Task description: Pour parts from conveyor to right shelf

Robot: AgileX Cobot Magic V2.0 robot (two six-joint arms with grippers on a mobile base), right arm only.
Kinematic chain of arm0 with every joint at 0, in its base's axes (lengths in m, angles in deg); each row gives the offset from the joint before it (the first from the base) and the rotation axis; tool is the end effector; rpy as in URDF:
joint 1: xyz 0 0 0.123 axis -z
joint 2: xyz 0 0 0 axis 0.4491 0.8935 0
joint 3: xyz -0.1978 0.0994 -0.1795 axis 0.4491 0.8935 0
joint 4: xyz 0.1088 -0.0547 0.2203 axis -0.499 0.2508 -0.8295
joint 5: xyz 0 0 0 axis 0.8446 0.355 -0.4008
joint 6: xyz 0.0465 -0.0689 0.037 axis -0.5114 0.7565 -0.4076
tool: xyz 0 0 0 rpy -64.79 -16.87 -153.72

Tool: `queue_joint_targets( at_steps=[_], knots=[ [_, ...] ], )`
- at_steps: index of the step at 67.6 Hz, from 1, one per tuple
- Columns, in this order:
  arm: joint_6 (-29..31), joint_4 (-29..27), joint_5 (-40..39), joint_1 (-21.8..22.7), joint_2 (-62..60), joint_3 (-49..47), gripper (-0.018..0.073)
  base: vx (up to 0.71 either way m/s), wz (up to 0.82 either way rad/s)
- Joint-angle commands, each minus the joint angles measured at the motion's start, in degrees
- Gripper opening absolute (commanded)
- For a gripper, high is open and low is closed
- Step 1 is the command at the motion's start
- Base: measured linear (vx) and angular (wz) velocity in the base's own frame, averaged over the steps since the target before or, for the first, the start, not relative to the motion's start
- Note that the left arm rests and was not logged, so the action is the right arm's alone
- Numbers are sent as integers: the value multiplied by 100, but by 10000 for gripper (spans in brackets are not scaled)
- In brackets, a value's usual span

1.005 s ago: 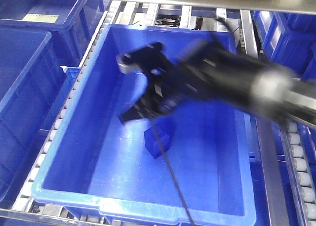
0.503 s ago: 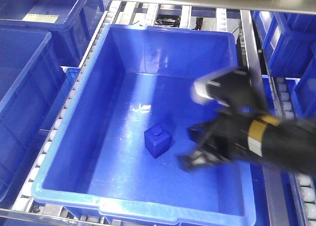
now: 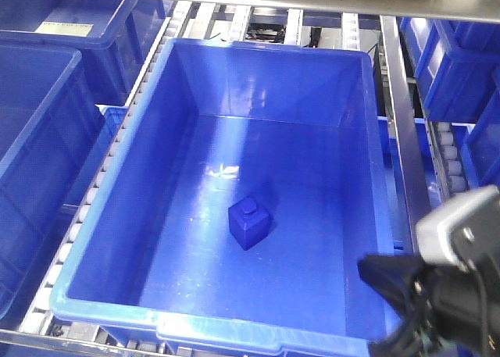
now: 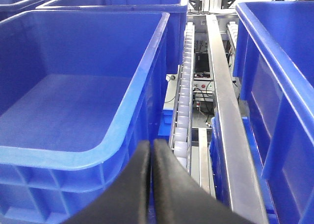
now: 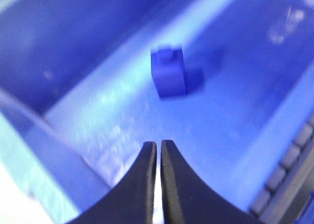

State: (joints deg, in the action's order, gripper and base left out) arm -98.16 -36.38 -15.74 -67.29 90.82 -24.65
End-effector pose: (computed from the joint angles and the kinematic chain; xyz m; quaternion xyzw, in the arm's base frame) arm 0.1183 0.0938 0.2756 -0.2394 0.8434 0.1680 0.4508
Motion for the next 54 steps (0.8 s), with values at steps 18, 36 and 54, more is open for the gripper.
queue_joint_targets(
  at_steps=[18, 36, 54],
  knots=[
    [46, 54, -2050, 1027, -824, 1160, -6, 0, 0],
    [46, 54, -2822, 2336, -1590, 1866, -6, 0, 0],
    [46, -7, -2091, 3566, -2445, 1866, -6, 0, 0]
  ],
)
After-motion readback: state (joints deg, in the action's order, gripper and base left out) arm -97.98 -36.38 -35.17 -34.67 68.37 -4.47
